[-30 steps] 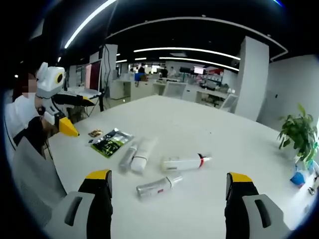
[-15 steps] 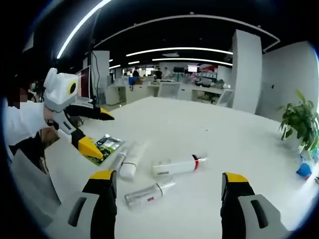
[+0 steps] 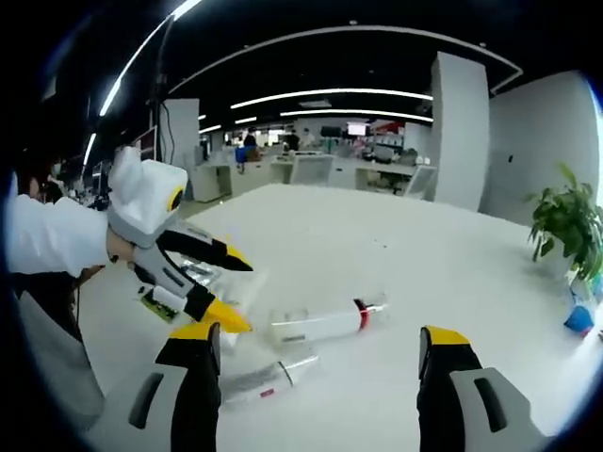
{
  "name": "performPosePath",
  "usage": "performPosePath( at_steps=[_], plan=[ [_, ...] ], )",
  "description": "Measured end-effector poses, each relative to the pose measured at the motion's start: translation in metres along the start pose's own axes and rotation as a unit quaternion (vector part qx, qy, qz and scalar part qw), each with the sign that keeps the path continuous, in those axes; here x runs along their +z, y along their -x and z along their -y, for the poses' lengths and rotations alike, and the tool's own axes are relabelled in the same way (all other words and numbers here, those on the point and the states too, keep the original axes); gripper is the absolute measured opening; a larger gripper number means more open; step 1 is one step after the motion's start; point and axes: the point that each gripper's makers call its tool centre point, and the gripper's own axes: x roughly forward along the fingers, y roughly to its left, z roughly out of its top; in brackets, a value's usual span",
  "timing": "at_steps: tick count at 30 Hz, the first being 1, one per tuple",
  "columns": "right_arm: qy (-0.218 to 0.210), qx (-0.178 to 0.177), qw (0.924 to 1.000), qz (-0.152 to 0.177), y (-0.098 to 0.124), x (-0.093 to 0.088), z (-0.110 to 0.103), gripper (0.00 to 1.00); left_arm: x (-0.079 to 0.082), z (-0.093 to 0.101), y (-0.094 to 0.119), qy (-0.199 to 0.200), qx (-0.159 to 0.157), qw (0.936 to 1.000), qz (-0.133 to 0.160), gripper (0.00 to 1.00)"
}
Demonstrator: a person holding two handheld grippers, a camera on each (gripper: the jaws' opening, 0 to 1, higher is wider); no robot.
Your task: Arrange the skincare products in the storage area until every visible bottle or jar stands upright without overlapping.
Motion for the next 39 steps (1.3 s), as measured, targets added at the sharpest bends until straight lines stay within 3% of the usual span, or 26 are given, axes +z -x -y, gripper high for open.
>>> performPosePath(
  at_steps=[15, 20, 22, 30, 39],
  plan=[
    [-0.016, 0.001, 0.9997, -0.018, -0.012, -0.011, 0.007, 0.86, -0.01, 0.008, -0.052, 0.0, -0.04, 0.9985, -0.036, 0.34],
    [-0.024, -0.002, 0.9996, -0.016, -0.013, -0.012, 0.011, 0.85, -0.013, 0.013, -0.062, -0.011, -0.047, 0.9977, -0.049, 0.3],
    [-0.029, -0.002, 0.9995, -0.014, -0.013, -0.013, 0.012, 0.84, -0.014, 0.006, -0.07, -0.026, -0.046, 0.9973, -0.051, 0.28],
    [-0.04, -0.007, 0.999, -0.018, -0.011, -0.019, 0.019, 0.83, -0.015, 0.027, -0.07, -0.031, -0.051, 0.9961, -0.064, 0.27],
    [-0.06, -0.009, 0.9981, -0.012, -0.017, -0.02, 0.019, 0.83, -0.012, 0.032, -0.075, -0.03, -0.059, 0.9952, -0.073, 0.28]
  ],
)
